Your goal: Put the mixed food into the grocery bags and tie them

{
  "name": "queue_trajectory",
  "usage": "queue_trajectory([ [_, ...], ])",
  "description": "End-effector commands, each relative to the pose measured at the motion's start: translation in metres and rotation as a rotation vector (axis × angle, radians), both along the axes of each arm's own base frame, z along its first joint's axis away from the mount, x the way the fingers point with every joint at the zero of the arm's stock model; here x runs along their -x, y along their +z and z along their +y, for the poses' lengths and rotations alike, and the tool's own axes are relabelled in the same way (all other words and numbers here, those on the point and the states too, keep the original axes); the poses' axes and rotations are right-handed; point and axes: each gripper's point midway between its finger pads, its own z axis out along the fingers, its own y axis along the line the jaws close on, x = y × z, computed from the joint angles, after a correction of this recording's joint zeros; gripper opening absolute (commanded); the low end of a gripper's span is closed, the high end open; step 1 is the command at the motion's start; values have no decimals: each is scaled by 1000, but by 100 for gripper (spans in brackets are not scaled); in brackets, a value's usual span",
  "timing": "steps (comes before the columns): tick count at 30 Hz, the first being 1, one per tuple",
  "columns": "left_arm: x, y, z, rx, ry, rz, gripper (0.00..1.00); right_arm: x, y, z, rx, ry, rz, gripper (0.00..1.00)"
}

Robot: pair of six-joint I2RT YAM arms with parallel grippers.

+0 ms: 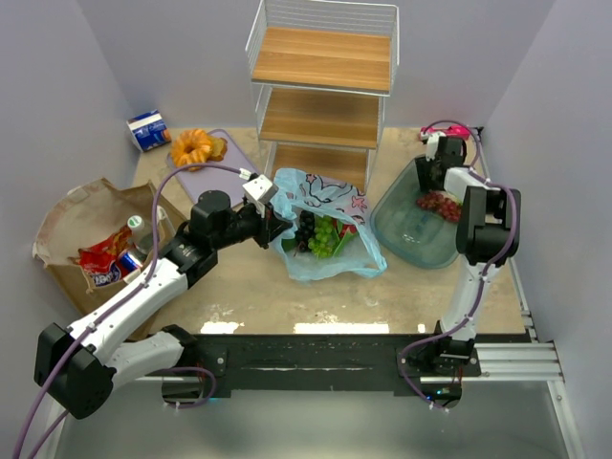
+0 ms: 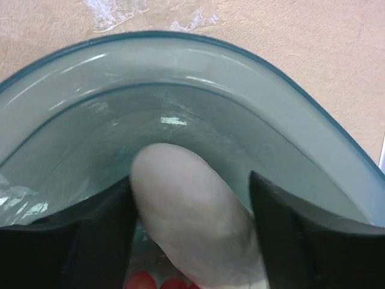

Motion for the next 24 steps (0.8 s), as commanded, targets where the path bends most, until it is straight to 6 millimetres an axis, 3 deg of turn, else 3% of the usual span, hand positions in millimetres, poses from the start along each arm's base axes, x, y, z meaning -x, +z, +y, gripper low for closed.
queue_trajectory([
  [1,-2,28,-3,50,-13,-74,0,10,16,-1,54,-30,-4,49],
  [3,-2,31,-2,53,-10,-81,0,9,31,-1,66,-43,-38,37],
  [6,-2,32,-1,52,-5,-89,0,10,75,-4,106,-97,-132,31],
  [7,-2,33,0,52,-2,-91,0,13,104,-7,126,-135,-191,30],
  [10,-2,33,0,51,1,-94,0,18,153,-9,143,-200,-308,27],
  [11,-2,33,0,51,3,-94,0,24,184,-13,156,-241,-371,26],
  [13,-2,33,1,52,4,-93,0,32,218,-10,124,-279,-452,25],
  [14,-2,33,0,51,3,-94,0,38,229,-7,104,-287,-470,21],
  [15,-2,34,1,52,4,-96,0,51,258,-5,75,-302,-535,14],
  [17,-3,35,1,51,8,-99,0,65,273,23,-47,-294,-575,3],
  [18,-3,34,1,50,8,-98,0,78,286,45,-125,-216,-606,3],
  [20,-4,32,2,44,15,-94,0,96,297,94,-262,-139,-644,1],
  [21,-4,33,3,43,21,-98,0,120,300,136,-345,-32,-655,1],
  [23,-5,34,4,39,29,-101,0,144,307,177,-435,86,-697,0],
  [24,-7,34,7,35,47,-107,0,165,293,214,-518,199,-659,0],
])
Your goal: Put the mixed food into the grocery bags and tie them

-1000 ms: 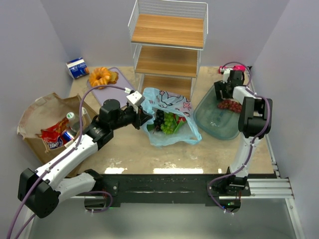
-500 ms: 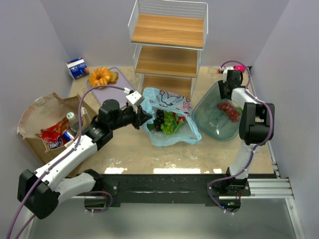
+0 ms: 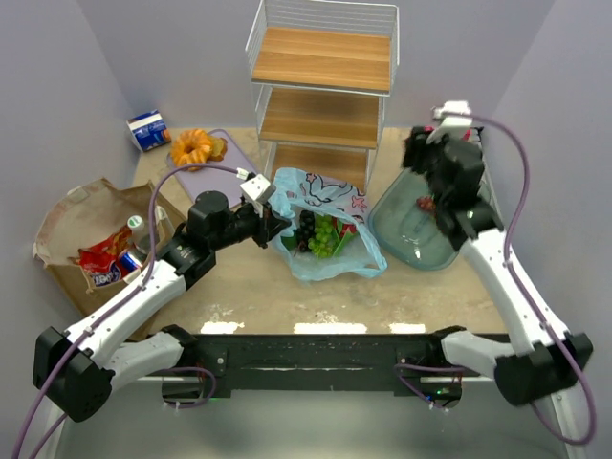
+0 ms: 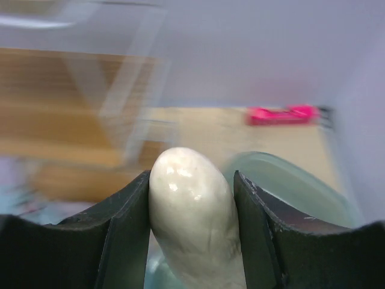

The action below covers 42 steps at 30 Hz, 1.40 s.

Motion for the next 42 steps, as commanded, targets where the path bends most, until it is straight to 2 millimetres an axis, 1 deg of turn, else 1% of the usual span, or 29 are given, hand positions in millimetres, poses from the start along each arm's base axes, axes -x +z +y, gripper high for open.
queue_trajectory([
  [1,-8,28,5,25,41,-91,0,68,-10,114,-225,411,-49,0],
  [2,-9,28,6,22,46,-96,0,81,2,128,-273,491,-114,0],
  [3,-10,29,7,22,52,-98,0,98,-15,150,-311,586,-92,0],
  [4,-10,27,7,20,56,-96,0,119,-7,164,-337,694,-118,0],
  [5,-10,28,8,19,58,-99,0,130,-3,175,-352,751,-147,0],
  [6,-11,28,8,18,63,-102,0,148,-15,197,-335,842,-127,0],
  [8,-13,27,10,10,74,-103,0,160,-26,219,-303,910,-109,0],
  [9,-14,25,11,7,80,-100,0,173,-31,238,-284,972,-92,0],
  [11,-15,24,11,2,82,-100,0,180,-43,262,-265,1031,-57,0],
  [12,-15,23,11,0,84,-98,0,193,-41,278,-254,1081,-64,0],
  [15,-16,21,10,-6,83,-91,0,198,-45,301,-221,1101,-81,0],
  [18,-17,20,12,-12,93,-95,0,192,-61,316,-174,1103,-43,0],
  [20,-17,23,13,-10,93,-106,0,183,-71,316,-158,1061,-32,0],
  [21,-17,24,13,-7,94,-109,0,171,-89,314,-115,1002,-5,0],
  [23,-16,24,13,-8,92,-108,0,158,-110,309,-63,928,31,0],
  [25,-16,24,12,-5,89,-108,0,139,-134,296,18,806,54,0],
  [28,-15,24,11,-1,81,-106,0,116,-143,281,120,673,28,0],
  [31,-15,23,9,-1,71,-98,0,99,-131,289,210,652,-3,0],
  [32,-14,22,8,0,67,-96,0,91,-143,295,239,649,22,0],
  [33,-14,23,8,2,65,-96,0,82,-134,300,243,638,4,0],
  [34,-14,22,9,0,68,-96,0,75,-136,303,254,622,4,0],
  [35,-14,23,9,1,70,-98,0,64,-156,304,293,583,36,0],
  [36,-15,22,10,-3,77,-98,0,51,-148,305,293,547,21,0],
  [37,-15,21,11,-5,81,-100,0,44,-155,305,303,521,37,0],
  [38,-16,22,12,-6,87,-103,0,36,-170,305,318,504,69,6],
  [39,-17,21,12,-10,92,-102,0,28,-166,306,294,488,71,16],
  [40,-17,21,12,-10,93,-104,0,27,-169,307,289,486,73,44],
  [41,-17,19,12,-12,94,-100,0,27,-169,308,283,488,68,59],
  [42,-17,20,11,-11,89,-99,0,30,-172,308,278,506,72,66],
])
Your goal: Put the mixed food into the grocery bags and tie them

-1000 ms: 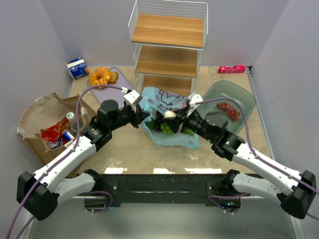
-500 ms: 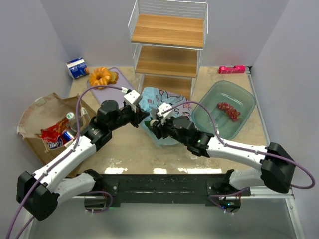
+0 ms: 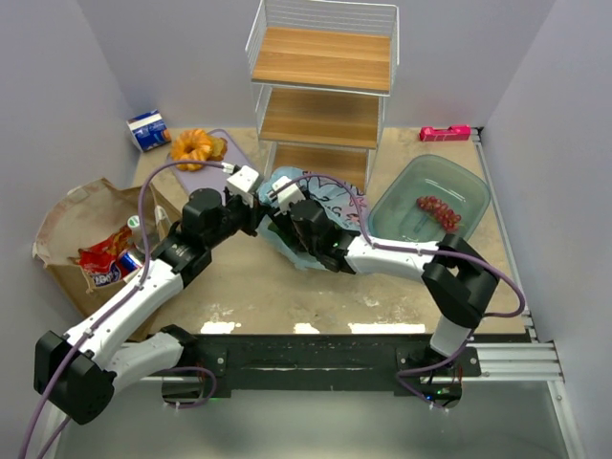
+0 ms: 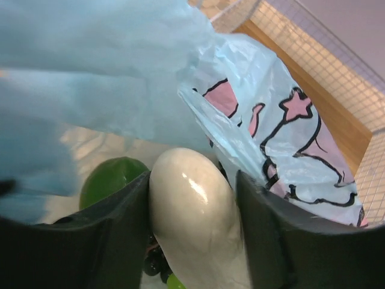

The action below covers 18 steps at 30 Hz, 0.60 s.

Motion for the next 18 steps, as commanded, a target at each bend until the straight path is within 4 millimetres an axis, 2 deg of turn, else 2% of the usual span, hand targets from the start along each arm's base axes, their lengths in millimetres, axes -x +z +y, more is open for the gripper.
queue_trajectory([
  [1,18,22,-28,63,-145,-36,0,-21,20,-9,-52,-82,-59,72],
  [2,18,22,-29,66,-149,-34,0,-19,20,-9,-54,-74,-55,78],
  [4,19,23,-30,70,-155,-34,0,-13,23,-14,-55,-59,-55,86],
  [6,18,22,-30,69,-148,-29,0,-6,18,-19,-41,-39,-44,86],
  [7,17,23,-28,70,-137,-29,0,1,30,-20,-63,-11,-52,86],
  [8,16,21,-27,69,-127,-26,0,7,31,-20,-67,14,-44,86],
  [9,13,22,-24,65,-100,-28,0,16,30,-23,-69,42,-30,86],
  [11,11,22,-21,65,-80,-29,0,40,51,-23,-114,134,-14,85],
  [13,8,23,-18,64,-53,-33,0,64,54,-27,-135,203,50,85],
  [14,6,23,-17,62,-44,-33,0,82,83,-30,-205,264,40,85],
  [16,5,22,-16,61,-38,-31,0,102,95,-43,-270,261,114,87],
  [18,5,21,-16,60,-37,-30,0,117,129,-62,-363,228,138,87],
])
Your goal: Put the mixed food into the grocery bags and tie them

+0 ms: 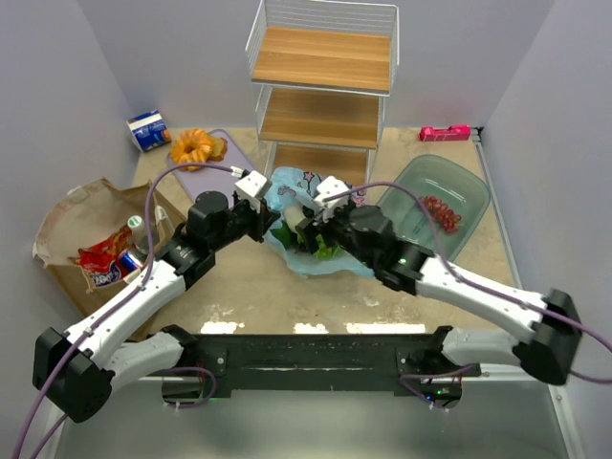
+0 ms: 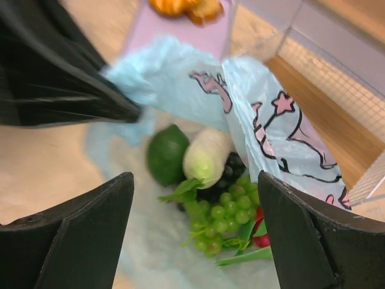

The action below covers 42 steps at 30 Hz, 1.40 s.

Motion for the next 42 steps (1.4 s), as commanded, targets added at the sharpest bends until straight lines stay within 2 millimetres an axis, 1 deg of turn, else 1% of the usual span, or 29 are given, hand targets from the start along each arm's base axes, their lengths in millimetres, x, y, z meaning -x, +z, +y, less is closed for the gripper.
queue_trajectory([
  [1,-4,17,0,33,21,-26,0,50,39,-31,-129,20,177,87],
  [2,-4,18,0,35,19,-28,0,53,41,-41,-122,-14,201,87],
  [3,-4,17,0,34,16,-25,0,55,54,-52,-160,-65,219,87],
  [4,-4,17,0,34,15,-22,0,62,36,-67,-88,-112,284,87],
  [6,-4,15,-1,31,13,-20,0,64,25,-85,-62,-222,355,88],
  [7,-4,16,-1,31,13,-19,0,71,7,-100,11,-271,410,88],
  [10,-4,16,0,30,19,-22,0,79,-20,-123,63,-370,482,88],
  [11,-4,16,0,28,19,-21,0,80,-32,-130,71,-399,508,88],
  [12,-4,15,0,27,17,-21,0,82,-37,-134,70,-406,524,88],
  [13,-4,15,0,28,19,-22,0,86,-39,-134,51,-391,550,86],
  [14,-4,15,0,26,18,-23,0,87,-45,-138,44,-401,574,85],
  [19,-5,15,2,23,27,-23,0,97,-46,-136,-14,-368,607,82],
  [22,-5,14,2,23,31,-21,0,99,-51,-135,-19,-367,620,80],
  [23,-6,13,2,21,32,-21,0,102,-56,-133,-16,-355,633,78],
  [24,-5,12,2,20,29,-18,0,102,-58,-130,-21,-343,639,72],
  [25,-5,13,2,21,29,-20,0,101,-57,-125,-40,-324,638,70],
  [28,-7,10,2,15,35,-14,0,103,-68,-117,-38,-301,669,61],
  [30,-7,9,2,14,38,-11,0,102,-77,-118,-13,-317,681,57],
  [32,-8,7,2,12,38,-7,0,99,-81,-119,-10,-323,667,53],
  [33,-8,6,2,10,37,-5,0,97,-80,-118,-16,-319,652,43],
  [34,-8,6,2,11,38,-6,0,93,-77,-118,-25,-328,630,36],
  [35,-8,6,2,10,37,-4,0,89,-72,-119,-19,-320,599,29],
  [36,-7,8,2,14,35,-7,0,86,-65,-118,-23,-313,576,16],
  [37,-7,10,2,13,33,-12,0,83,-57,-121,-17,-324,550,10],
  [38,-7,11,2,15,33,-13,0,77,-30,-118,-34,-305,499,5],
  [39,-7,29,3,37,40,-39,0,73,-14,-119,-38,-304,471,0],
  [40,-2,37,2,53,32,-25,0,73,-2,-123,-17,-310,459,0],
  [41,1,51,-1,71,11,-38,0,65,43,-126,-59,-312,372,0],
  [42,5,89,-2,113,-4,-88,0,64,62,-128,-69,-309,343,0],
])
